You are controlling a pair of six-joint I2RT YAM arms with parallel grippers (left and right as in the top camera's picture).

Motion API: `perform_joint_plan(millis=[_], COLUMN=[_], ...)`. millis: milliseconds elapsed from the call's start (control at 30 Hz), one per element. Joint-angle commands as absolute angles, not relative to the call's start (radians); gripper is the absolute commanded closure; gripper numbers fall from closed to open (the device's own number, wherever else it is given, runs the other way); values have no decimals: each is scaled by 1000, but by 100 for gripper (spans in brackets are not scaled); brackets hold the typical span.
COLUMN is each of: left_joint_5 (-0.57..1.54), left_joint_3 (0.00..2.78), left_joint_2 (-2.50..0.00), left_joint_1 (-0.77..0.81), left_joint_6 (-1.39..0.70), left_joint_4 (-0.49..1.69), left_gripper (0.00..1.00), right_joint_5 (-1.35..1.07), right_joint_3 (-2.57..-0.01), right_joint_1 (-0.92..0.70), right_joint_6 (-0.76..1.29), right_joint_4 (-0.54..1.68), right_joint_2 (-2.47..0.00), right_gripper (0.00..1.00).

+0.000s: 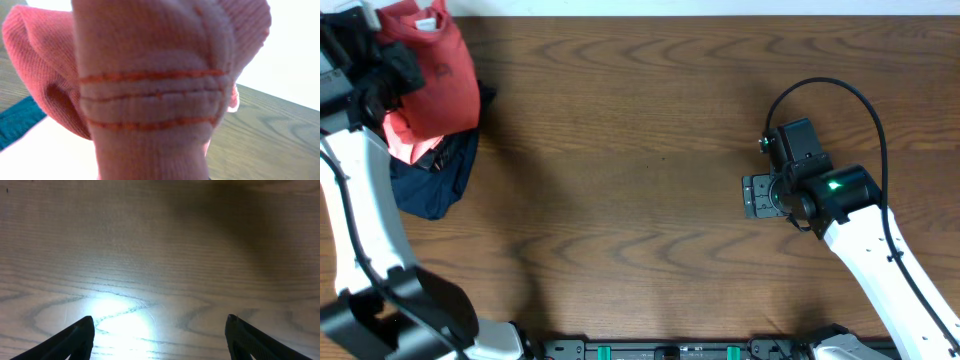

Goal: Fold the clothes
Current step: 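Carry the shirt left and place it on top of the clothes stack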

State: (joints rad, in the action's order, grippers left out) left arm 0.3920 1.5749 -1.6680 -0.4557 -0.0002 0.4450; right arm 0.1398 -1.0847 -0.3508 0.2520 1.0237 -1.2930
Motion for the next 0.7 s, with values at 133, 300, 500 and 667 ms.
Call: perform_joint_plan(millis=[133,300,500,667], left_joint_5=[193,6,-35,70], left_joint_3=[1592,1590,1569,1569], left_joint_2=[-1815,-1887,-1906,-1901], left_joint_1=[-554,-635,-723,-737], left_joint_6=[-154,-274,-422,-414], left_joint_4=[274,342,392,368], left_gripper=[69,1,2,2], right_joint_5=[157,157,157,157], right_joint_3=[-1100,-1100,-1100,-1100], right_joint_1=[-342,-342,-342,-342], right_joint_6=[254,254,255,258], right_joint_4=[1053,1094,1092,1079], right_joint_2=[-1283,-1283,-1283,-1283], right_gripper=[18,18,18,15])
